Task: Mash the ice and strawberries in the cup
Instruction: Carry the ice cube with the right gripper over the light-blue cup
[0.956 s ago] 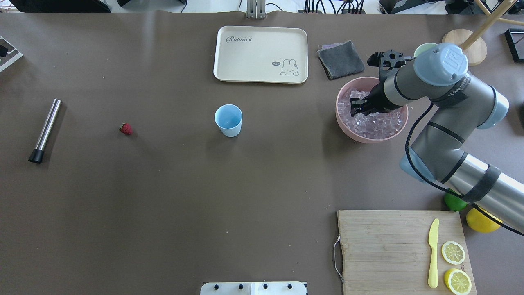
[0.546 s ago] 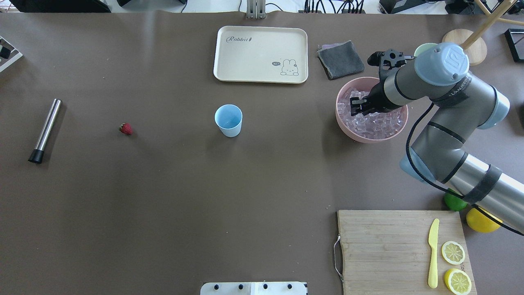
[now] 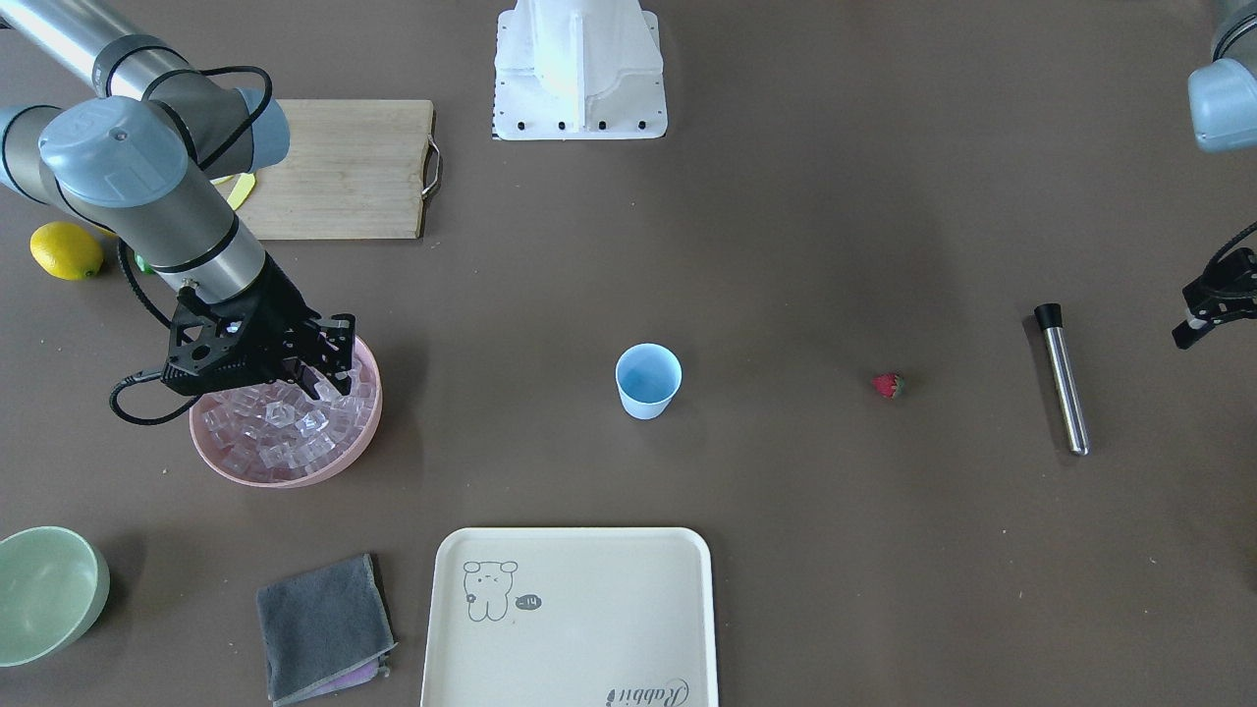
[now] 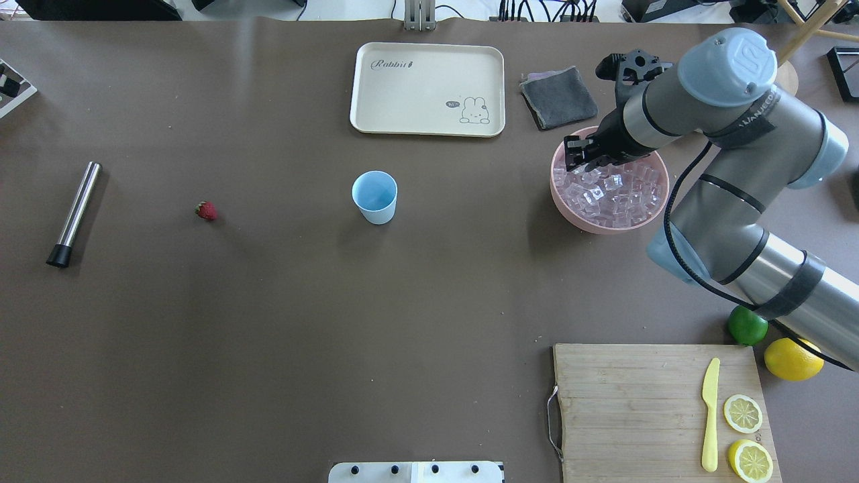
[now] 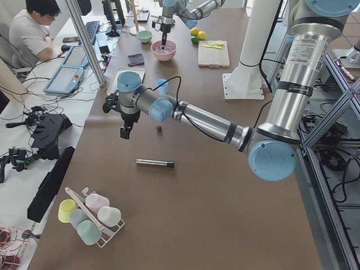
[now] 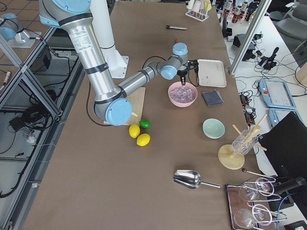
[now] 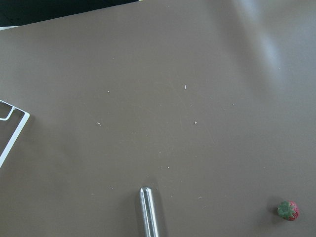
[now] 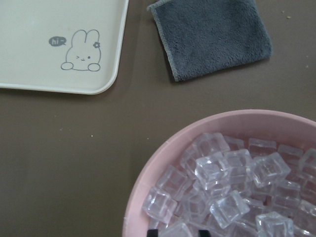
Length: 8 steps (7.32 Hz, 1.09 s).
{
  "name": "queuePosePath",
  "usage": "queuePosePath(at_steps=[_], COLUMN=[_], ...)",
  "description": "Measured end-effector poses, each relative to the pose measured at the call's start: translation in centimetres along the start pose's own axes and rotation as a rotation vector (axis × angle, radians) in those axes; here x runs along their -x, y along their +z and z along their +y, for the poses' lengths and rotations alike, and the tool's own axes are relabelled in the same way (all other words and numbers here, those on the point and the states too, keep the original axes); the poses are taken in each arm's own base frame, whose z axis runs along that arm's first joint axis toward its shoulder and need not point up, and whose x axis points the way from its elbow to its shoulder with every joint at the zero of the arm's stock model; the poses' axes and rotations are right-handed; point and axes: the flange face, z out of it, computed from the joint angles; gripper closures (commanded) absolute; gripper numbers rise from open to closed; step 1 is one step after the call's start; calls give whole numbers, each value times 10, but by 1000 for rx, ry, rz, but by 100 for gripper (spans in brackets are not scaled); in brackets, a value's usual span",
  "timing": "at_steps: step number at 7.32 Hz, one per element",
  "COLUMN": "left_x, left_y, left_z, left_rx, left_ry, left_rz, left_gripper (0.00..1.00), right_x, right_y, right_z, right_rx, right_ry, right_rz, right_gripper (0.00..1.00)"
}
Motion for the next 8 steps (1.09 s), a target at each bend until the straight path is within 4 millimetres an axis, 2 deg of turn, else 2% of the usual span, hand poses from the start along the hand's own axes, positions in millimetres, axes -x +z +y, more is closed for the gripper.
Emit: queuePosePath(at_steps=[2, 4, 6, 8], left_x=[-2, -1, 1, 1], left_y=[-1, 0, 5, 9], left_z=[1, 1, 1, 2], left_rx=[-2, 0, 7, 14], left_ry=[3, 3, 1, 0], left_rz=[1, 1, 0, 1], left_gripper=[2, 2, 2, 2], right_x=[83, 169, 254, 315], right_y=[-14, -5, 13, 28], right_z=[-16, -16, -4, 20], right_rx=[4, -43, -88, -122], right_ry=[55, 129, 174, 175], right_rz=[33, 40, 45, 53], right_gripper=[100, 100, 100, 100])
